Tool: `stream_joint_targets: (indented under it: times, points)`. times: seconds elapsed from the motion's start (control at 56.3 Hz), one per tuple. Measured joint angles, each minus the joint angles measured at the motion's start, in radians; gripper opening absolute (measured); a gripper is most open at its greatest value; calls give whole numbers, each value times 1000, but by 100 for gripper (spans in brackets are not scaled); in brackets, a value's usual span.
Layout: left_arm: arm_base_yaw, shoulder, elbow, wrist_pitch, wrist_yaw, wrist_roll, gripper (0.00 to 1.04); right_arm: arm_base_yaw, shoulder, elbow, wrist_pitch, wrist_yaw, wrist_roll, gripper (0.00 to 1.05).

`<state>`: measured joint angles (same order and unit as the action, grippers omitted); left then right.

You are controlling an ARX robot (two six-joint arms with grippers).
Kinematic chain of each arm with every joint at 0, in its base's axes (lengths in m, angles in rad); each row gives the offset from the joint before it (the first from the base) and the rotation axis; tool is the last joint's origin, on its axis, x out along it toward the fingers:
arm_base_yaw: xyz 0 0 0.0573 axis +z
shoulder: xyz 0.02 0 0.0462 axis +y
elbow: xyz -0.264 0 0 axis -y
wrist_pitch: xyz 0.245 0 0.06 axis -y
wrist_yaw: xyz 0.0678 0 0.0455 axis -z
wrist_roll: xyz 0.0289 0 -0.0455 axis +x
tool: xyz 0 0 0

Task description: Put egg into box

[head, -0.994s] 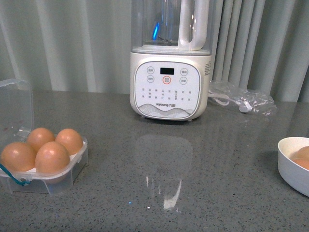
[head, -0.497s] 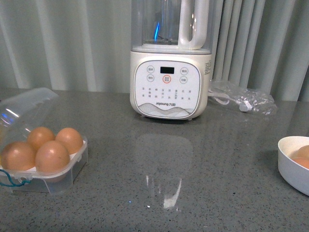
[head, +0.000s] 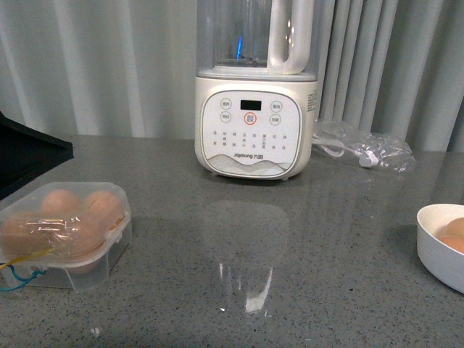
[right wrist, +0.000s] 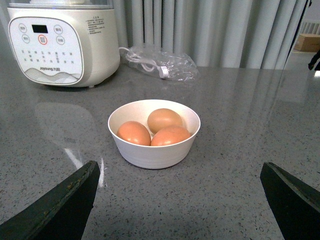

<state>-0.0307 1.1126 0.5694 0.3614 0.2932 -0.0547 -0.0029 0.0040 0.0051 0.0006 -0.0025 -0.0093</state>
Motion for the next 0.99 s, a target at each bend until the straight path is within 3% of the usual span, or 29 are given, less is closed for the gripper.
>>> stream_joint_targets:
  times: [0.284,0.55,0.746,0.781,0.817,0.994]
  points:
    - [137,-175,13,-110,76,47,98,0,0,0,0,0,0,98]
    - [331,-370,0,-266,220,112,98,0,0,0,0,0,0,98]
    - [503,-400,-39,-286,329,135,98,0,0,0,0,0,0,98]
    - [516,-402,-57,-254,313,125,95,0,0,0,0,0,0,98]
    - [525,-415,-100,-182,235,99,88,0,0,0,0,0,0,98]
    - [502,-530,-243,-112,166,69,59,0,0,0,0,0,0,98]
